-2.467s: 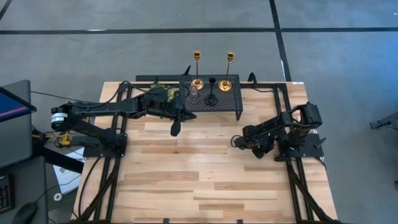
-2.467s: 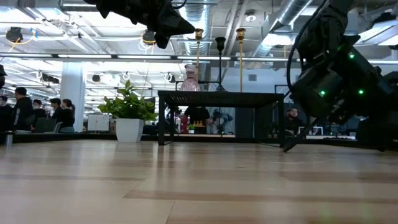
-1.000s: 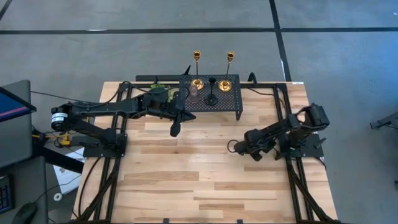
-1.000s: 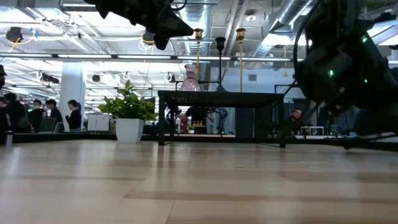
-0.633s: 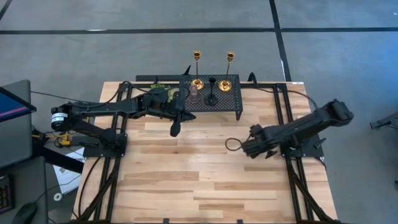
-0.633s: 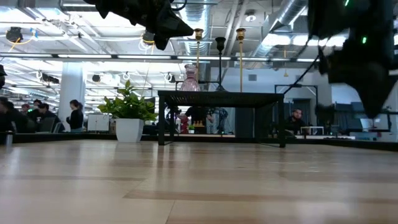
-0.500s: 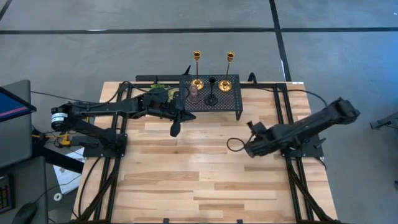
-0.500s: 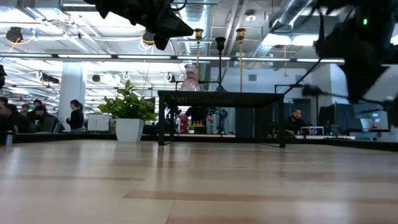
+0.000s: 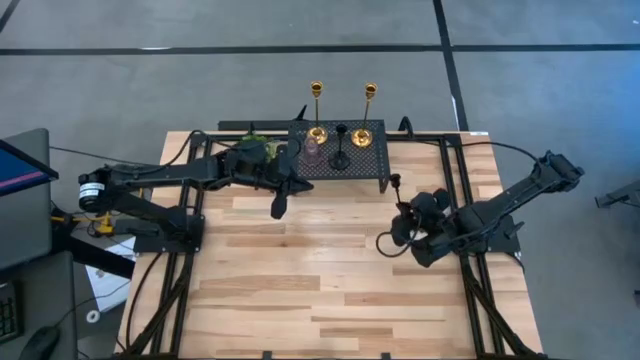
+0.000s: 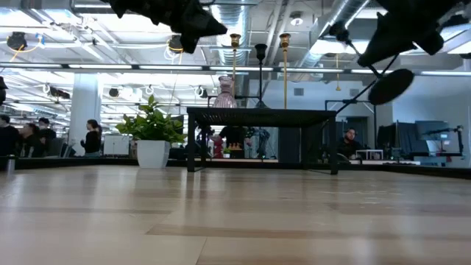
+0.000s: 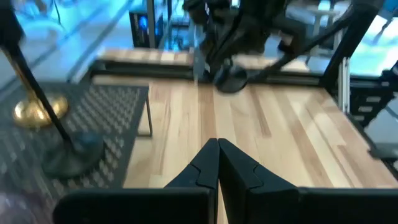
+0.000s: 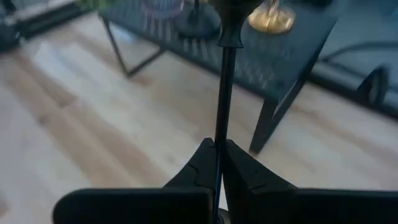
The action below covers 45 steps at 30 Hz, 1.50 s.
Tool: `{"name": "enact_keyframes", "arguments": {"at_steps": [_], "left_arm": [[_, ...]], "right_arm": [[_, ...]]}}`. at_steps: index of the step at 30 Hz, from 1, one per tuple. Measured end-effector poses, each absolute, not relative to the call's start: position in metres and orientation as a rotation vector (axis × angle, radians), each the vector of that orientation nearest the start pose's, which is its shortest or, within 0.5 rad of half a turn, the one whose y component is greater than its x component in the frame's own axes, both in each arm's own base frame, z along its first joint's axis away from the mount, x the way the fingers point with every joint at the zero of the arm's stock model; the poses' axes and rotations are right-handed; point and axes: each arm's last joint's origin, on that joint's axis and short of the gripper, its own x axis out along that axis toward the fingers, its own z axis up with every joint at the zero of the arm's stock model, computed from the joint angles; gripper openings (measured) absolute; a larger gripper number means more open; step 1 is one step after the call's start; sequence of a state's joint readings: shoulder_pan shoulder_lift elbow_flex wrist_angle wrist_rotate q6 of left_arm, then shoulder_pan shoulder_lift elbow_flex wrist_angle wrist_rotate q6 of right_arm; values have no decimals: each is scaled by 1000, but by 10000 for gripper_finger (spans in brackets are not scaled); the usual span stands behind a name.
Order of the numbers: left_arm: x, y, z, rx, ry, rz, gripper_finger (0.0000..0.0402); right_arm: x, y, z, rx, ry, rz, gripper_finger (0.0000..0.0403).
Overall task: Pick & Place candle stick holders
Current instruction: Put the black candle holder on the shelf
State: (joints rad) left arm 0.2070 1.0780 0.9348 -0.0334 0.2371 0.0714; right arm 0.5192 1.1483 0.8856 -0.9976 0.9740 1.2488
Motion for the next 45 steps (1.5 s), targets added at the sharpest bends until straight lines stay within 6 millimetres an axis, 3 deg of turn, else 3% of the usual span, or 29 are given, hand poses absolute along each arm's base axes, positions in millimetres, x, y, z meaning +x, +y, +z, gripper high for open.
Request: {"name": "enact_keyframes", "arguments": {"at_steps": [12, 23, 36, 45], "left_arm": [[204, 36, 370, 60, 46, -31, 4], [206, 36, 368, 57, 59, -32, 5], [207, 36, 349, 46, 108, -34, 5], [207, 36, 346, 36, 115, -34, 5]], "right_arm": [[185, 70, 254, 145, 256, -967, 0], [207, 57, 262, 102, 210, -1021, 0], [242, 14, 270, 121, 246, -924, 0], [248, -24, 265, 113, 264, -876, 0]]}}
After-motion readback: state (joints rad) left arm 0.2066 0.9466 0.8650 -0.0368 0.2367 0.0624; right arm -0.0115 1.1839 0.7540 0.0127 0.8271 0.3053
